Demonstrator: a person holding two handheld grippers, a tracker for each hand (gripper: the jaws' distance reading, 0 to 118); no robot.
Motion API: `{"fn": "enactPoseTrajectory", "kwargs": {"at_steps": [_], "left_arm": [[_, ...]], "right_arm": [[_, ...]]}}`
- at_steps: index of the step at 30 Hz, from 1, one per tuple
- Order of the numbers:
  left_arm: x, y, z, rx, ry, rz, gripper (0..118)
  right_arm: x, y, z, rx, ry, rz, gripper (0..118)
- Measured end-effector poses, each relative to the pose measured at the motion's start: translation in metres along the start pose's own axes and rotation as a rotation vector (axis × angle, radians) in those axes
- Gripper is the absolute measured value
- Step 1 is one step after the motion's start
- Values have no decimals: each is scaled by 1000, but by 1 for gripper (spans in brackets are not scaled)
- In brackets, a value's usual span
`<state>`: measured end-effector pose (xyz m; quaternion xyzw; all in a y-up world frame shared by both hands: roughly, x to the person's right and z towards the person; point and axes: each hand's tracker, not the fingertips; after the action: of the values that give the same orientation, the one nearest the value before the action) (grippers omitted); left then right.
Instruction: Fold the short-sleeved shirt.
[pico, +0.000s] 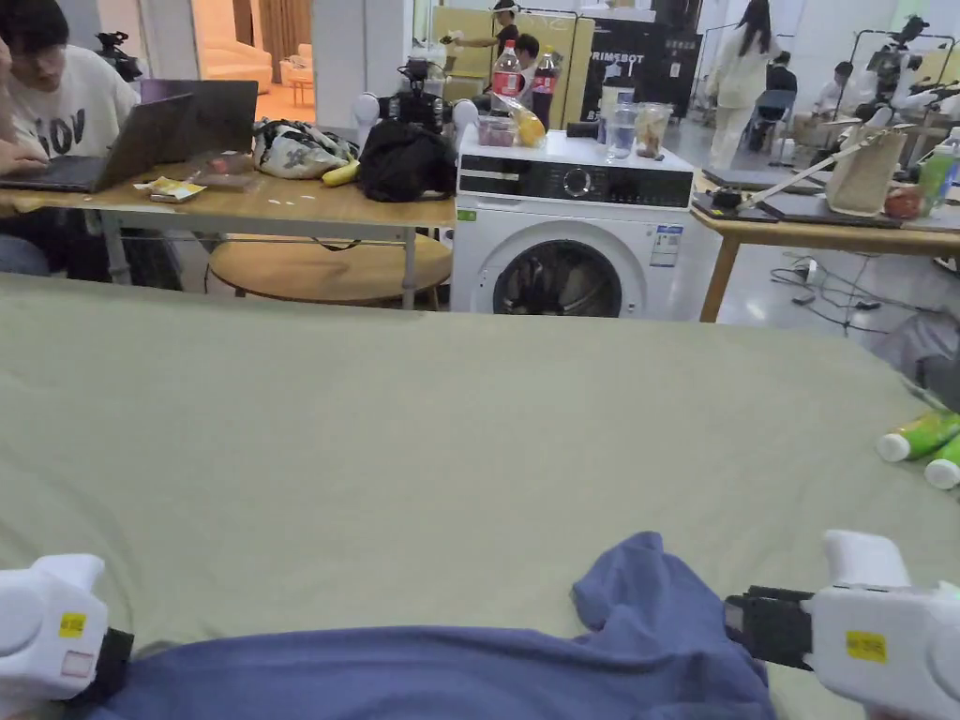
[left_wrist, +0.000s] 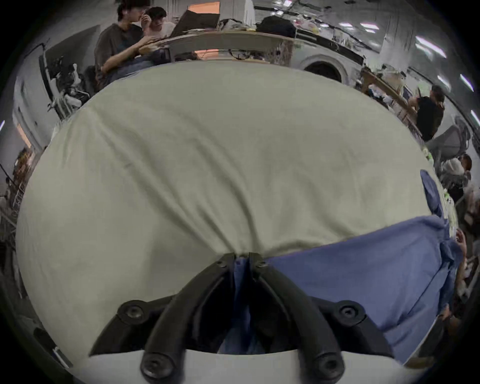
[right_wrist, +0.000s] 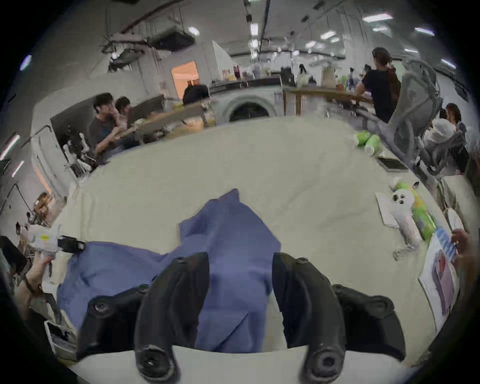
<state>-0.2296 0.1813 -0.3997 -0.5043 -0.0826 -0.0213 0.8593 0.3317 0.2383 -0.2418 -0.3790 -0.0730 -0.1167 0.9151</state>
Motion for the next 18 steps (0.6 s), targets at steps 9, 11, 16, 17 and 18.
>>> {"fn": "enactPoseTrajectory", "kwargs": {"at_steps": [9, 11, 16, 17, 18], "left_arm": [[8, -5, 8, 1, 27, -13, 4], [4, -7, 14, 15, 18, -12, 3], [-41, -25, 78, 290, -227, 151, 0], [-43, -31, 94, 322, -234, 136, 0], [-40, -45, 121, 359, -244, 89, 0]], "right_arm": [[-4, -18, -68, -187, -33, -8, 0], [-1, -16, -57, -155, -14, -29, 0], [7, -12, 26, 29, 45, -11, 0], [9, -13, 42, 45, 64, -19, 0], [9, -17, 62, 74, 89, -26, 0]]}}
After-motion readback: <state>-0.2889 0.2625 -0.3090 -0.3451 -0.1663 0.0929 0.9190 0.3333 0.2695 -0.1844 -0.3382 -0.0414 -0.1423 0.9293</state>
